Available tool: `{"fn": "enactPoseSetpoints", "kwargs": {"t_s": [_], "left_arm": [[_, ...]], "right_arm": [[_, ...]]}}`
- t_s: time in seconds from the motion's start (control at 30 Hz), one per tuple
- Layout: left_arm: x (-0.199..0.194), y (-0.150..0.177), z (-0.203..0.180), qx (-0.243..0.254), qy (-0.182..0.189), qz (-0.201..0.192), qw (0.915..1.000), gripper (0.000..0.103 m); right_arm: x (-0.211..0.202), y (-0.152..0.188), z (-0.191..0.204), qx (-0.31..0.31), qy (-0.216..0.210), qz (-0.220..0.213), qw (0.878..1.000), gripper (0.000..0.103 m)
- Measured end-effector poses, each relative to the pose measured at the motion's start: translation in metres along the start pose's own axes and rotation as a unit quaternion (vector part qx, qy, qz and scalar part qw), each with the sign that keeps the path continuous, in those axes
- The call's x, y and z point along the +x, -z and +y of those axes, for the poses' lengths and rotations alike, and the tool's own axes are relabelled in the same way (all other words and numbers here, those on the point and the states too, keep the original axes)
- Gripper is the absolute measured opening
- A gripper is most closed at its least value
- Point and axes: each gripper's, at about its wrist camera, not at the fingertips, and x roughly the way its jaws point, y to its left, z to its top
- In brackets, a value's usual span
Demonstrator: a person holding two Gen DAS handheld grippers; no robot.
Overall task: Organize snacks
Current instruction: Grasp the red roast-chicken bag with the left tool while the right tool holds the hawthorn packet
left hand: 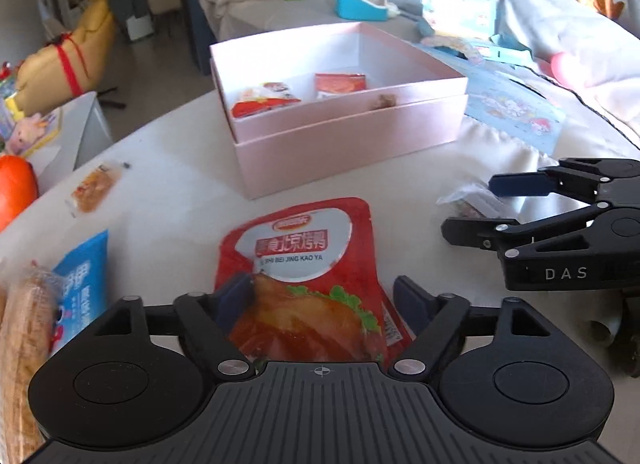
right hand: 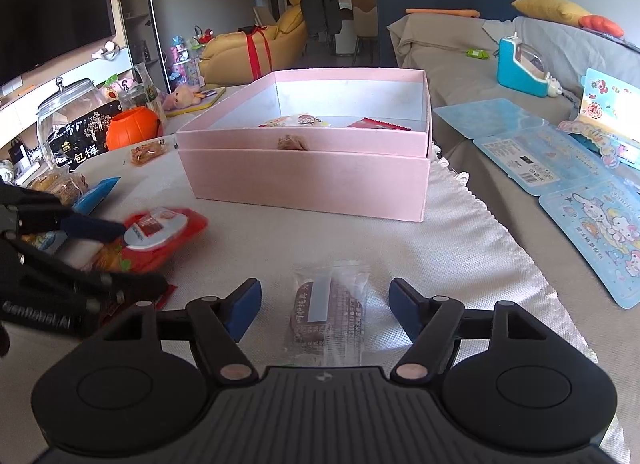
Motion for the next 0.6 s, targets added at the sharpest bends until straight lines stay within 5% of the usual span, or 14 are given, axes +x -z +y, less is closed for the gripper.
{"fn": "enactPoseSetpoints", "kwargs": {"t_s": [0.33,0.47,0.6], "left_arm": [[-0.024,-0.010,0.003,0.026,-0.028,-0.060,0.9975,0.076],[-0.042,-0.019,0.032,-0.064,0.006,-0.097,0.9932,0.076],[-0.044,-0.023,0.060,-0.106,-0.030,-0.091,0.9897,0.076]], "right_arm": [[0.000,0.000,0.001,-0.001,0.000,0.000,1.000,0.073],[0.000,0.000,0.001,-0.001,-0.002,0.001,1.000,0.073],[0.001,0.000,0.001,-0.003,-0.002,0.001,1.000,0.074]]}}
